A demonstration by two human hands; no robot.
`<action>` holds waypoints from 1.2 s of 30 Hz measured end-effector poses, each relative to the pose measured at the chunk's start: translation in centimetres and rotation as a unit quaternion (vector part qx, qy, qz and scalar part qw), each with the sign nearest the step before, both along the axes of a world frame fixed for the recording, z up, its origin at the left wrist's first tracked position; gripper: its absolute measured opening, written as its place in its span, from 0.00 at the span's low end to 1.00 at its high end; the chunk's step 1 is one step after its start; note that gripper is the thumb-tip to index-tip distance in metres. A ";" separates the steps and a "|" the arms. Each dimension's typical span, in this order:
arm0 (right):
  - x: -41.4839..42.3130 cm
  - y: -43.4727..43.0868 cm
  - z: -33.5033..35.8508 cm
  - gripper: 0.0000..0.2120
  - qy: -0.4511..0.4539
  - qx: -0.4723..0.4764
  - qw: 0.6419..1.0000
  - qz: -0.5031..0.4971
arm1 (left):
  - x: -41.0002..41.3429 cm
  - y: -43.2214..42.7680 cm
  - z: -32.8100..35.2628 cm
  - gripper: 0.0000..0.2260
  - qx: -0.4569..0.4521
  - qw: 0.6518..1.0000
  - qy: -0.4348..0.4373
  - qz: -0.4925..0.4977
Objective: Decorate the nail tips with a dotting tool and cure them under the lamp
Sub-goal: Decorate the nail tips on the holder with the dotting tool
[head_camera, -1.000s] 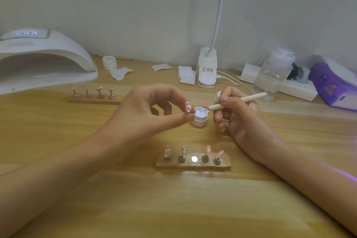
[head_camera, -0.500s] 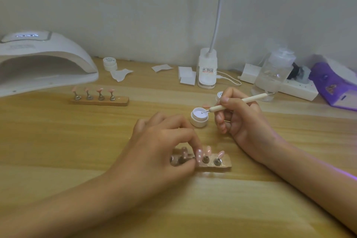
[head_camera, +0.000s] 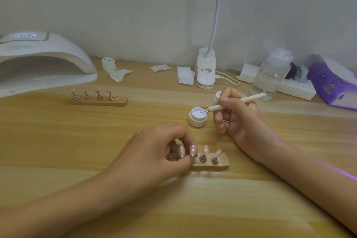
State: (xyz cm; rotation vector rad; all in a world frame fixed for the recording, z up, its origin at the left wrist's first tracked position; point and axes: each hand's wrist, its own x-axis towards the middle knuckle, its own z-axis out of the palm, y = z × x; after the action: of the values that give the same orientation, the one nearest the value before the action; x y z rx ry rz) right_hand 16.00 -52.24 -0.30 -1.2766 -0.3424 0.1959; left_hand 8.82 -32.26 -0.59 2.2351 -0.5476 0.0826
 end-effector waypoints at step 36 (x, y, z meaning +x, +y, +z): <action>0.3 -0.2 0.1 0.09 -0.020 0.037 0.997 -0.071 | 1.7 0.4 4.8 0.05 -0.150 0.988 0.029 -0.027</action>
State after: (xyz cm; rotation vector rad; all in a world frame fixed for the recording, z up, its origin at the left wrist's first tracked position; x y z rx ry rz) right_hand 16.34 -52.42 -0.21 -1.2276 -0.2902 0.0370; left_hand 10.49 -31.84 4.26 1.9221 -0.5273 0.0676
